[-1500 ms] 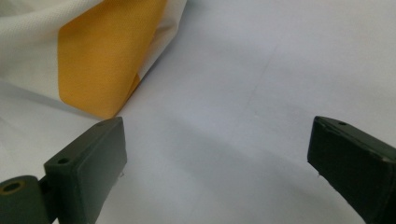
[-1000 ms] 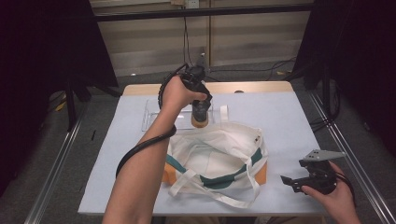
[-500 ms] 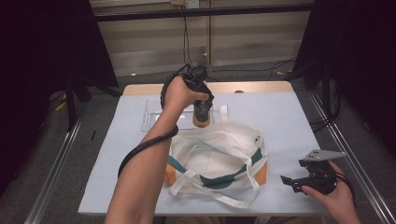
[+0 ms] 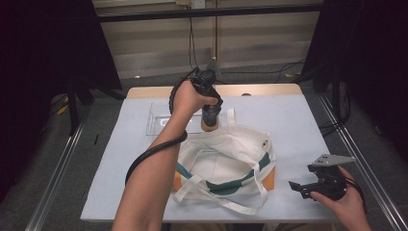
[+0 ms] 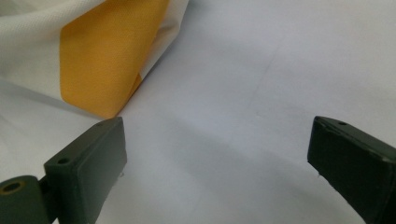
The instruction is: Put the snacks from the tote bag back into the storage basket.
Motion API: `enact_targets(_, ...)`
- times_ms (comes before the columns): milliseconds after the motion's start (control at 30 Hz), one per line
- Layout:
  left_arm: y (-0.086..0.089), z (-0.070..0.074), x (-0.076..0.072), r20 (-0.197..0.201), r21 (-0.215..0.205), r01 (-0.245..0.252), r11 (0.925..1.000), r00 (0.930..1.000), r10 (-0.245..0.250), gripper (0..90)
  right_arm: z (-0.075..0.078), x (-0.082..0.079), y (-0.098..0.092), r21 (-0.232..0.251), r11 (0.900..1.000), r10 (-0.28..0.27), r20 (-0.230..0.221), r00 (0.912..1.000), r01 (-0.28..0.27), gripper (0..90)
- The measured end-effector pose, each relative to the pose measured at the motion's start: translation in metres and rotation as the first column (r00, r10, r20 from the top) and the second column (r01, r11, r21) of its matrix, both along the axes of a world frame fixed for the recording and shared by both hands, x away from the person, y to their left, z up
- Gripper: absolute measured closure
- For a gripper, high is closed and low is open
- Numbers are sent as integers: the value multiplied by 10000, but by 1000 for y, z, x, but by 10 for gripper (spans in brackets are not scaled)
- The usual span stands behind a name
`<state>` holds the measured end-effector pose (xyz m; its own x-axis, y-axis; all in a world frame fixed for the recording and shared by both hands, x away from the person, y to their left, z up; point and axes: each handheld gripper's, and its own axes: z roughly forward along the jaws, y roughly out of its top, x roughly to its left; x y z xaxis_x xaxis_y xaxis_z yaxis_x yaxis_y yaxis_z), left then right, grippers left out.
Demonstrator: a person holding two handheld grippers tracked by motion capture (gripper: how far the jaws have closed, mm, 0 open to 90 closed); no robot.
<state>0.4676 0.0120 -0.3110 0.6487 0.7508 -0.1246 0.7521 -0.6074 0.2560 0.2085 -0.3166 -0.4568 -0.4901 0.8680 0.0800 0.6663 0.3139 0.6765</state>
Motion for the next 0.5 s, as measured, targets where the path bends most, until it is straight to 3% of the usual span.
enact_targets(500,-5,-12,0,-225,55,-28,10000,9997,29,313,0,0,1,10,10000,31,-6,10000,-31,43)
